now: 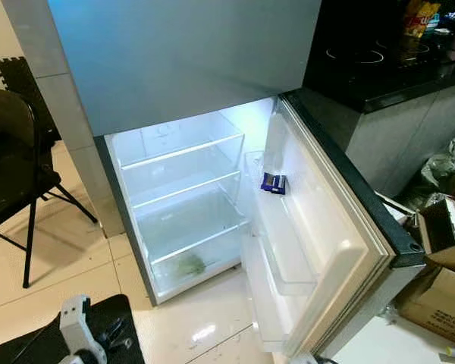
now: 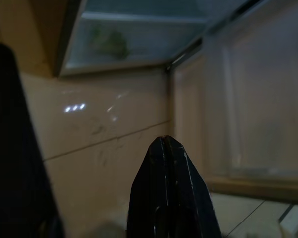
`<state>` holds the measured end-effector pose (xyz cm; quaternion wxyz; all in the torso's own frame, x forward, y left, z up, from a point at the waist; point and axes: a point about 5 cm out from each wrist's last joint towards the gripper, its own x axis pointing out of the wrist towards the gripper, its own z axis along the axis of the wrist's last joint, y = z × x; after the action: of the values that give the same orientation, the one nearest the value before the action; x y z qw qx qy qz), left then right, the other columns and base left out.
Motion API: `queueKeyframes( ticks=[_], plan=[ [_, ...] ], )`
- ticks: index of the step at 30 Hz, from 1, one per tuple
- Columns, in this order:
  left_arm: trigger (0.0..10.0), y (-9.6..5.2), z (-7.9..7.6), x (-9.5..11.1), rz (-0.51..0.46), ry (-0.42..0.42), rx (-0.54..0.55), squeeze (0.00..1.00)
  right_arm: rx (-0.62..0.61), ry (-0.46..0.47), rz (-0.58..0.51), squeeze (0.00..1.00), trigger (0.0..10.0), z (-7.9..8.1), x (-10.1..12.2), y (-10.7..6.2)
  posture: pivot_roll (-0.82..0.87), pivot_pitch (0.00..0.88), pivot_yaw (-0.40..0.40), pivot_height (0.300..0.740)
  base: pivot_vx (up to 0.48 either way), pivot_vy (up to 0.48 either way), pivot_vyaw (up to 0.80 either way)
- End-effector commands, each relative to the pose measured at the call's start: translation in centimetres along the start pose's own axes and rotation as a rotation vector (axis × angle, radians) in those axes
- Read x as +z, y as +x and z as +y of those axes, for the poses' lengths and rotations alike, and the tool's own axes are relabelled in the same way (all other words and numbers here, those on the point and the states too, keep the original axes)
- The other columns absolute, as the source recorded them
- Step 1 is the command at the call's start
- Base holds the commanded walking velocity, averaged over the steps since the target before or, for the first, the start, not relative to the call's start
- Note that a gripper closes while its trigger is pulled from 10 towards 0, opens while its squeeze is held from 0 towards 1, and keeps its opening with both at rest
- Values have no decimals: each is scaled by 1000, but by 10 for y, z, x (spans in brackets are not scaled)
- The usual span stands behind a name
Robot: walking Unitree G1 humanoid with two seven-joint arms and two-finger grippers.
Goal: Restocking fridge
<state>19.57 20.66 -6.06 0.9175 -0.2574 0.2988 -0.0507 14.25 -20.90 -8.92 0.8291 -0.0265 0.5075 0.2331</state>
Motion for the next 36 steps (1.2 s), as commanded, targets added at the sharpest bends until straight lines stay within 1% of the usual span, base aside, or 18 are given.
queueKeyframes(
  ticks=[1, 4, 5, 7, 9, 10, 12, 13, 15, 16, 18, 21, 22, 25, 27, 29, 32, 36],
  plan=[
    [10000, -7, 9, -5, 27, 19, 38, 0, 62, -10, -42, 0, 10000, 2, 11, 1, -87, 0, -20, 740, 0, 0, 0],
    [10000, -11, 12, -12, 48, 13, 65, 0, 155, -47, -102, 0, 10000, 6, 31, 3, -87, 0, -20, 740, 0, 0, 0],
    [10000, -11, 12, -12, 48, 13, 65, 0, 155, -47, -102, 0, 10000, 6, 31, 3, -87, 0, -20, 740, 0, 0, 0],
    [10000, -12, 12, -14, 40, -11, 76, 0, 181, -84, -195, 0, 10000, 7, 58, 5, -83, 0, -25, 740, 0, 0, 0],
    [10000, -11, 11, -13, 20, -27, 68, 0, 202, -65, -300, 0, 10000, 9, 83, 6, -81, 0, -25, 740, 0, 0, 0],
    [10000, -11, 11, -13, 20, -27, 68, 0, 202, -65, -300, 0, 10000, 9, 83, 6, -81, 0, -25, 740, 0, 0, 0],
    [10000, -9, 10, -10, 11, -18, 58, 0, 223, -69, -364, 0, 10000, 12, 101, 6, -75, 0, -26, 740, 0, 0, 0],
    [10000, -9, 10, -10, 11, -18, 58, 0, 223, -69, -364, 0, 10000, 12, 101, 6, -75, 0, -26, 740, 0, 0, 0],
    [10000, -6, 7, -4, -2, -5, 46, 0, 256, -93, -419, 0, 10000, 18, 117, 7, -74, 0, -25, 740, 0, 0, 0],
    [10000, -6, 7, -4, -2, -5, 46, 0, 256, -93, -419, 0, 10000, 18, 117, 7, -74, 0, -25, 740, 0, 0, 0],
    [10000, 0, 2, 4, -29, 23, 13, 0, 272, -148, -488, 0, 10000, 28, 139, 8, -75, 0, -21, 740, 0, 0, 0],
    [10000, 1, 1, 7, -38, 33, 0, 0, 260, -150, -504, 0, 10000, 30, 144, 8, -75, 0, -20, 740, 0, 0, 0],
    [10000, 3, -2, 11, -50, 44, -14, 0, 243, -147, -535, 0, 10000, 31, 151, 8, -70, 0, -21, 740, 0, 0, 0],
    [10000, 6, -4, 16, -67, 53, -30, 0, 230, -144, -559, 0, 10000, 33, 157, 8, -70, 0, -21, 740, 0, 0, 0],
    [10000, 10, -9, 24, -91, 75, -59, 0, 207, -160, -575, 0, 10000, 35, 164, 8, -69, 0, -19, 740, 0, 0, 0],
    [10000, 13, -13, 28, -96, 103, -82, 0, 169, -185, -563, 0, 10000, 34, 164, 9, -68, 0, -19, 740, 0, 0, 0],
    [10000, 13, -15, 26, -81, 133, -97, 0, 54, -184, -540, 0, 10000, 22, 159, 7, -68, 1, -19, 740, 0, 0, 0],
    [10000, 13, -15, 23, -70, 142, -101, 0, 6, -171, -529, 0, 10000, 15, 156, 6, -72, 3, -18, 740, 0, 0, 0]
  ],
)
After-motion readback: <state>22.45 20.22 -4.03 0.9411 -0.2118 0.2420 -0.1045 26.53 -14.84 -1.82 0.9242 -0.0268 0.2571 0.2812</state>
